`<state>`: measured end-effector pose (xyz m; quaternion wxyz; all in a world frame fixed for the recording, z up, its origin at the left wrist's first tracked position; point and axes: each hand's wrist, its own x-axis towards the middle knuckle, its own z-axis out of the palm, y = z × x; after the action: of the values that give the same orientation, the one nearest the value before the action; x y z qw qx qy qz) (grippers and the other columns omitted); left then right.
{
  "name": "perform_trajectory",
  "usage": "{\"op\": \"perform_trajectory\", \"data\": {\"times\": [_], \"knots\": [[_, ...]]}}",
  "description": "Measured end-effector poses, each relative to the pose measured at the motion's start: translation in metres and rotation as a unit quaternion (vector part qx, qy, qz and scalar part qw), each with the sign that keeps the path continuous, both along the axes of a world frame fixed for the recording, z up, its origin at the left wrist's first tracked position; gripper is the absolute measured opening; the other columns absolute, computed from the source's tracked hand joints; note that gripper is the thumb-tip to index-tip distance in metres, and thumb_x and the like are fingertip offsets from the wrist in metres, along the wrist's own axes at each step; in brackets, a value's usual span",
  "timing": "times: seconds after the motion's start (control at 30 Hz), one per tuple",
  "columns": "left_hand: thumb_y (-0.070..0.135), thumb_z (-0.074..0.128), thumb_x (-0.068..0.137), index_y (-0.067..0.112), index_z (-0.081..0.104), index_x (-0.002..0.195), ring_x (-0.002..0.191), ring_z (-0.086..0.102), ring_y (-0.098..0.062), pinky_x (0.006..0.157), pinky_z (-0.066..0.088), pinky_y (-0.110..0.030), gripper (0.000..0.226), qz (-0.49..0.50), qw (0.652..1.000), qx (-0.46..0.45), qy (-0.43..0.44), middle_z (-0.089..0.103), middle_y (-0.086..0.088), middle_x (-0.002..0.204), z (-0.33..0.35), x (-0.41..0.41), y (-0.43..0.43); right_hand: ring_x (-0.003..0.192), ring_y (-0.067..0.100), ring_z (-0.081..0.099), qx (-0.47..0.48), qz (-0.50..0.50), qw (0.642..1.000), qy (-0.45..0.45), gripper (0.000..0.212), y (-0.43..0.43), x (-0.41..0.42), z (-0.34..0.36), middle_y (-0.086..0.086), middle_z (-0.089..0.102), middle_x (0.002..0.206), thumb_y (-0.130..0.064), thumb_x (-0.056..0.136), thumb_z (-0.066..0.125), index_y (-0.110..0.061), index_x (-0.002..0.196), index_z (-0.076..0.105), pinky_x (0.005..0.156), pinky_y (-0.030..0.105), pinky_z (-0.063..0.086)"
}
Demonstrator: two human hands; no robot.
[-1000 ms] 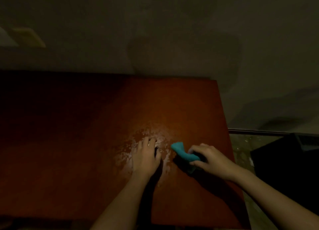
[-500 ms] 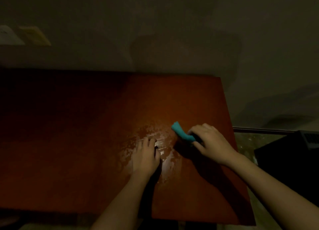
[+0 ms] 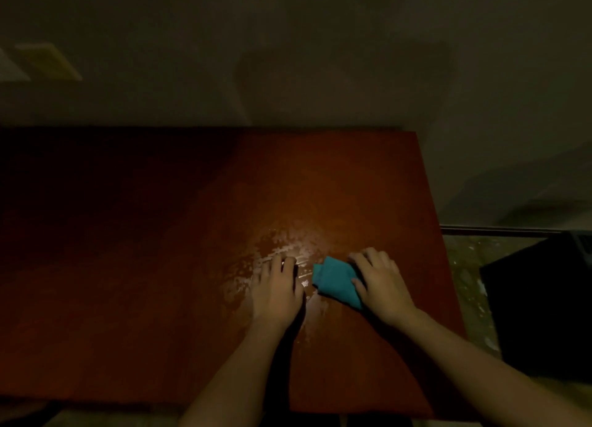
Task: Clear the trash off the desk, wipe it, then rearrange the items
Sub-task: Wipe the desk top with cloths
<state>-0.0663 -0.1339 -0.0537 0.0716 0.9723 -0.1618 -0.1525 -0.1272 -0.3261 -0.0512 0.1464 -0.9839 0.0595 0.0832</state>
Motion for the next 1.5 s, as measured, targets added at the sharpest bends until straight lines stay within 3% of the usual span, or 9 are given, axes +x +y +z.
{"op": "perform_trajectory", "data": {"times": [0.13,0.33,0.43,0.6,0.9,1.07,1.2,1.37,1.5], "knots": [[0.031,0.037,0.099,0.024,0.035,0.139,0.132,0.035,-0.019,0.112,0.031,-0.039,0.04,-0.004,1.0,-0.009,-0.003,0.036,0.002,0.143,-0.003,0.008,0.0,0.116,0.022,0.054,-0.023,0.08,0.994,-0.072,0.038,0.015,-0.009,-0.015,0.002,0.056,0.129,-0.032,0.091,0.05,-0.022,0.127,0.054,0.1,0.041,0.045],[0.035,0.024,0.101,0.022,0.035,0.146,0.142,0.027,-0.019,0.117,0.02,-0.043,0.048,-0.033,0.999,-0.019,-0.036,0.032,0.001,0.153,-0.027,0.023,0.0,0.137,0.02,0.032,-0.082,0.142,0.986,-0.021,0.049,0.009,-0.006,-0.043,0.001,0.038,0.149,-0.043,0.1,0.018,-0.027,0.142,0.036,0.111,0.04,0.02],[0.037,0.024,0.097,0.019,0.046,0.14,0.136,0.041,-0.021,0.111,0.025,-0.045,0.052,-0.057,0.997,-0.022,-0.042,0.047,-0.002,0.145,-0.042,0.032,-0.011,0.138,0.021,0.029,-0.083,0.106,0.991,-0.028,0.05,0.009,-0.005,-0.05,0.002,0.037,0.149,-0.042,0.099,0.022,-0.023,0.143,0.035,0.112,0.039,0.014],[0.044,0.014,0.102,0.025,0.027,0.15,0.146,0.016,-0.017,0.117,0.002,-0.047,0.054,-0.048,0.997,-0.017,-0.052,0.028,0.001,0.155,-0.058,0.042,-0.029,0.136,0.025,0.03,-0.063,-0.047,0.996,-0.036,0.053,-0.012,0.014,-0.056,0.008,0.042,0.146,-0.039,0.102,0.005,-0.018,0.142,0.034,0.114,0.04,0.013],[0.043,0.027,0.098,0.024,0.025,0.151,0.147,0.008,-0.018,0.117,0.002,-0.046,0.056,-0.06,0.993,-0.031,-0.097,0.024,-0.001,0.157,-0.066,0.081,-0.066,0.136,0.029,0.038,-0.127,-0.169,0.975,-0.073,0.053,-0.074,0.121,-0.057,0.011,0.041,0.147,-0.034,0.098,0.021,-0.014,0.142,0.042,0.112,0.046,0.027],[0.041,0.025,0.098,0.022,0.026,0.15,0.147,0.009,-0.018,0.116,0.004,-0.047,0.056,-0.066,0.993,-0.029,-0.095,0.024,-0.001,0.157,-0.07,0.086,-0.071,0.136,0.028,0.039,-0.133,-0.084,0.98,-0.124,0.051,-0.066,0.158,-0.063,0.01,0.042,0.147,-0.034,0.097,0.025,-0.014,0.141,0.042,0.114,0.047,0.027],[0.042,0.023,0.098,0.022,0.025,0.151,0.147,0.009,-0.018,0.116,0.001,-0.046,0.056,-0.063,0.994,-0.028,-0.087,0.023,-0.001,0.158,-0.07,0.087,-0.071,0.13,0.028,0.046,-0.138,0.076,0.981,-0.115,0.054,-0.068,0.097,-0.068,0.01,0.043,0.144,-0.03,0.087,0.05,-0.015,0.138,0.043,0.108,0.047,0.029],[0.043,0.024,0.099,0.022,0.025,0.15,0.147,0.01,-0.019,0.116,0.003,-0.047,0.055,-0.063,0.993,-0.031,-0.097,0.024,-0.002,0.157,-0.071,0.089,-0.074,0.124,0.037,0.051,-0.172,-0.09,0.978,-0.074,0.051,-0.138,0.108,-0.068,0.015,0.047,0.141,-0.026,0.091,0.045,-0.011,0.139,0.039,0.099,0.056,0.04],[0.042,0.025,0.098,0.024,0.024,0.15,0.147,0.007,-0.016,0.117,0.002,-0.047,0.055,-0.055,0.993,-0.044,-0.094,0.021,0.001,0.158,-0.07,0.088,-0.074,0.14,0.029,0.03,-0.134,-0.136,0.977,-0.097,0.055,-0.111,0.16,-0.064,0.009,0.035,0.151,-0.036,0.097,0.016,-0.015,0.145,0.035,0.115,0.046,0.017]]}}
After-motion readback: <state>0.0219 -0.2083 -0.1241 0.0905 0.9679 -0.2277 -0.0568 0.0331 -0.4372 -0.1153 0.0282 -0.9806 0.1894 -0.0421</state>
